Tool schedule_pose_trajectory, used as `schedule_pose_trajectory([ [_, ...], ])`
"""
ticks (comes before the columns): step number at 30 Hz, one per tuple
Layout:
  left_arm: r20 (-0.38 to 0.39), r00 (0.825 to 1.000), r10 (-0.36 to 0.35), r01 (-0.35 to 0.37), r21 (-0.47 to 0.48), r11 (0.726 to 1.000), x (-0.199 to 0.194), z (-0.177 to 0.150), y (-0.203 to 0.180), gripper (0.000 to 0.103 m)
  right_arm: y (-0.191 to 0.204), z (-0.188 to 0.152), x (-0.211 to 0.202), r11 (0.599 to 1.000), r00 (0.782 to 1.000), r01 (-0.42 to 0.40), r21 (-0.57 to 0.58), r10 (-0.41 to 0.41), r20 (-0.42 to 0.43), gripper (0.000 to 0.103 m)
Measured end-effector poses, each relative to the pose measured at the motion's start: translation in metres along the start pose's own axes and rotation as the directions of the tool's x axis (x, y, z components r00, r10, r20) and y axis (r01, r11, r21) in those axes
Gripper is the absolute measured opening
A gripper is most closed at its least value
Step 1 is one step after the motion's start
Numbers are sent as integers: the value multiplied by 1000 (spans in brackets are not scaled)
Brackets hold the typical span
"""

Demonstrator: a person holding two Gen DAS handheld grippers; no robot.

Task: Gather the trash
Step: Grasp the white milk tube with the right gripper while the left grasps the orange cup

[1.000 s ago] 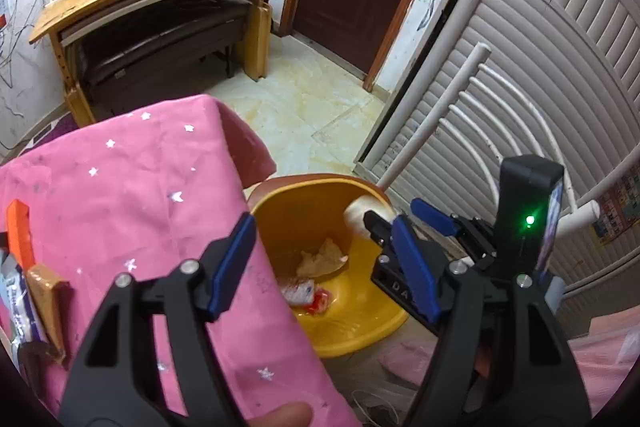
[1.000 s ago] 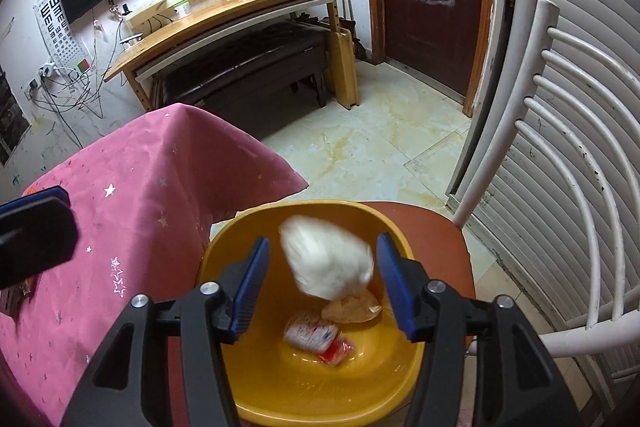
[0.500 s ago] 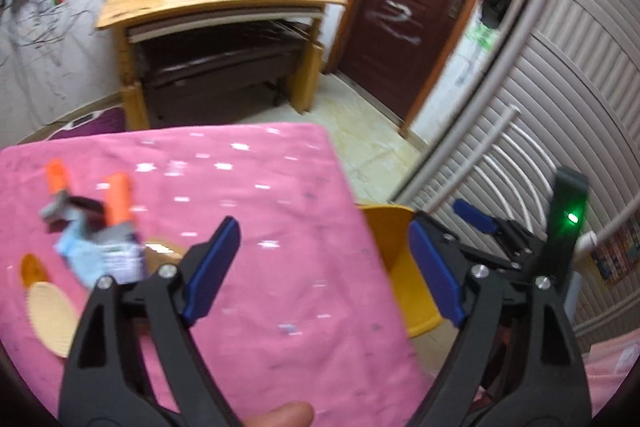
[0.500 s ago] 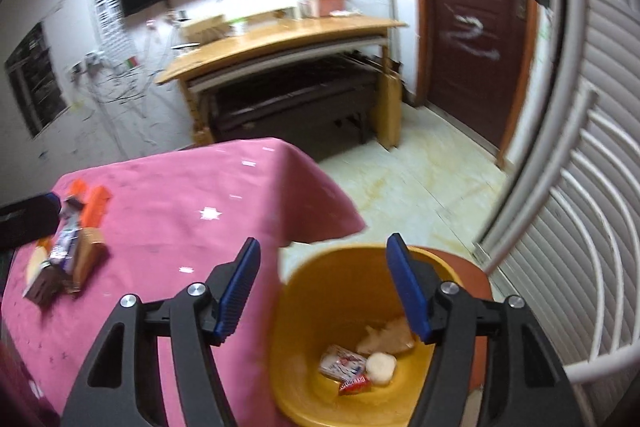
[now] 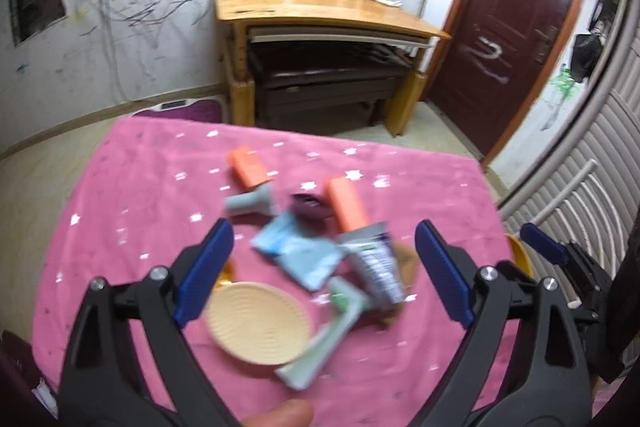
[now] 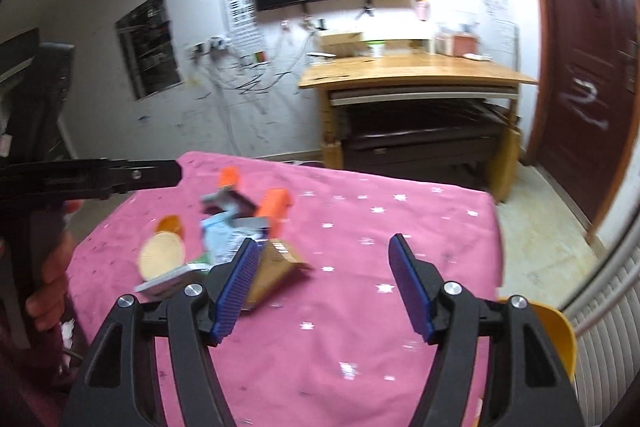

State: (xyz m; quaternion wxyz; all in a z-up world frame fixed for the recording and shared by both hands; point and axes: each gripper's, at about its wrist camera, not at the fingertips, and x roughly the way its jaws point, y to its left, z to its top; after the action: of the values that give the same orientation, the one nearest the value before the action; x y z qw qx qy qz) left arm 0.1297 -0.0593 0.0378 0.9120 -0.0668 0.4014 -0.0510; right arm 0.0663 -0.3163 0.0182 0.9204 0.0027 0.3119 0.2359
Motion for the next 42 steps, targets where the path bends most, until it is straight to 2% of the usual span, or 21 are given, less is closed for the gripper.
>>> schedule_pose_trajectory([
  [8, -40, 997, 60, -63, -74, 995, 4, -10, 50, 89, 44, 0, 32, 995, 996, -49, -83, 43, -75, 62],
  [14, -100, 992, 73, -85, -126, 988, 19, -19, 76, 88, 66, 4, 50, 988, 994, -70, -139, 57, -96, 62],
  [22, -174, 984, 45, -76, -175, 982, 46, -26, 92, 87, 90, 3, 88, 978, 988, -29, -205, -2, -153, 63],
  [28, -196, 980, 17, -57, -199, 978, 57, -26, 93, 85, 92, -2, 103, 978, 983, -16, -210, -24, -183, 63],
  [31, -206, 979, 8, -51, -204, 978, 61, -26, 91, 85, 89, -4, 103, 980, 983, -18, -198, -19, -185, 57],
  [32, -207, 978, 6, -49, -205, 977, 62, -26, 90, 85, 88, -4, 103, 980, 982, -19, -197, -18, -186, 49],
  [33, -208, 978, 8, -51, -205, 977, 63, -26, 89, 83, 87, -4, 103, 980, 982, -15, -199, -22, -185, 41],
  [35, -218, 976, 15, -59, -195, 979, 65, -27, 85, 75, 87, -5, 103, 979, 981, -21, -201, -18, -192, 34],
  [39, -239, 971, 21, -65, -178, 982, 70, -29, 80, 57, 86, -2, 97, 981, 985, -31, -193, -3, -174, 33],
  [42, -239, 970, 41, -83, -169, 982, 72, -29, 81, 40, 81, 2, 90, 985, 989, -34, -166, 9, -148, 33],
])
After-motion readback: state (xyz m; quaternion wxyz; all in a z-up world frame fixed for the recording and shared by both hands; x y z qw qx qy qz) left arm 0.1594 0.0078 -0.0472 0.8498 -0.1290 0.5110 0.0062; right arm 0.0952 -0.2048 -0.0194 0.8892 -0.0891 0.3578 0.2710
